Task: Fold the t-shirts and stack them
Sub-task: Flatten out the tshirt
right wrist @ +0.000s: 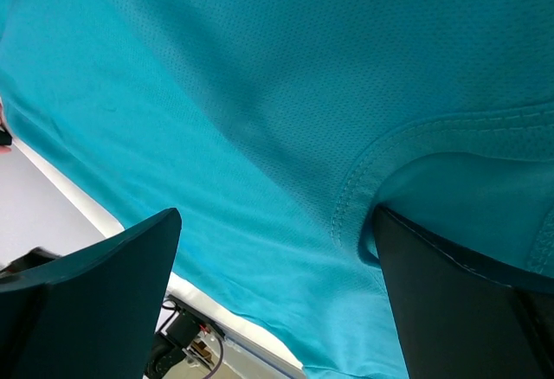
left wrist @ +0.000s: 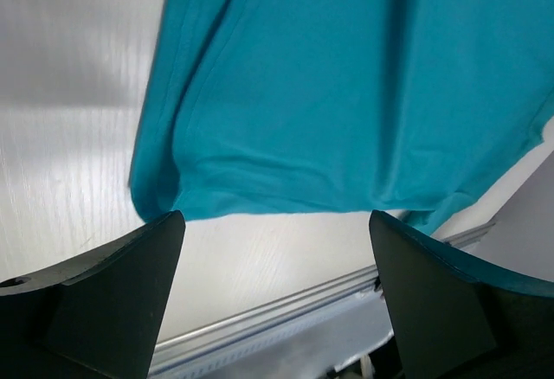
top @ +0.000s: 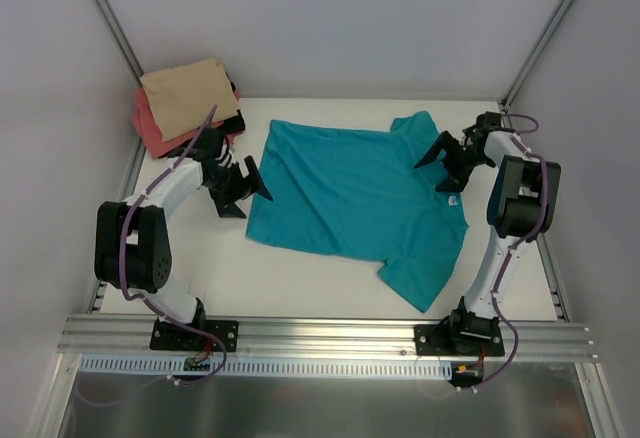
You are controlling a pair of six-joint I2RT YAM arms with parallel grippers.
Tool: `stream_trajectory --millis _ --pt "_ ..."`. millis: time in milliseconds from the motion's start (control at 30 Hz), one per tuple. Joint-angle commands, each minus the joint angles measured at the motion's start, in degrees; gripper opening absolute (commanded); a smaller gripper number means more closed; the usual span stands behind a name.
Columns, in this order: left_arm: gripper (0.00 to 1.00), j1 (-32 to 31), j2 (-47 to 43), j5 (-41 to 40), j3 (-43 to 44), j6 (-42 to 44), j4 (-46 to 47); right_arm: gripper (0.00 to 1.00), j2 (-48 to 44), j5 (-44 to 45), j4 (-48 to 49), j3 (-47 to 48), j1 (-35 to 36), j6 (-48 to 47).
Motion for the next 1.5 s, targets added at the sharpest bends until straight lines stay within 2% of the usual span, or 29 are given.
stream_trajectory --millis 0,233,433,667,1300,1333,1367,1467 --pt "0.90 0.20 -2.37 2.16 -5.25 0.02 -2.00 1.00 -5.12 -1.25 0.17 -1.70 0.12 -1.47" --pt "0.90 0.11 -3.87 2.34 -12.21 -0.16 1.60 0.99 -8.46 -1.51 0.61 -3.73 0.03 -1.83" --pt "0.90 0.11 -3.96 1.98 -11.42 0.63 4.68 1.00 -9.87 -1.60 0.43 -4.43 -0.06 -1.82" --pt "0.91 -0.16 -4.58 0.15 -7.99 3.52 2.84 0.99 -10.66 -1.08 0.17 -5.05 -0.15 -2.18" --pt "0.90 -2.26 2.28 1.19 -11.33 5.47 11.36 1.00 -10.75 -0.55 -0.44 -4.35 -0.41 -1.91" --pt "0.88 -2.44 2.45 1.63 -11.24 5.47 11.36 0.99 -10.75 -0.55 -0.44 -4.26 -0.50 -1.83" --pt "0.75 -2.44 2.89 2.07 -11.16 5.47 11.71 0.99 -10.75 -0.55 -0.53 -4.26 -0.50 -1.91" --pt "0.44 -2.79 3.68 2.69 -10.98 5.64 11.80 0.99 -10.75 -0.46 -0.79 -4.08 -0.59 -1.91"
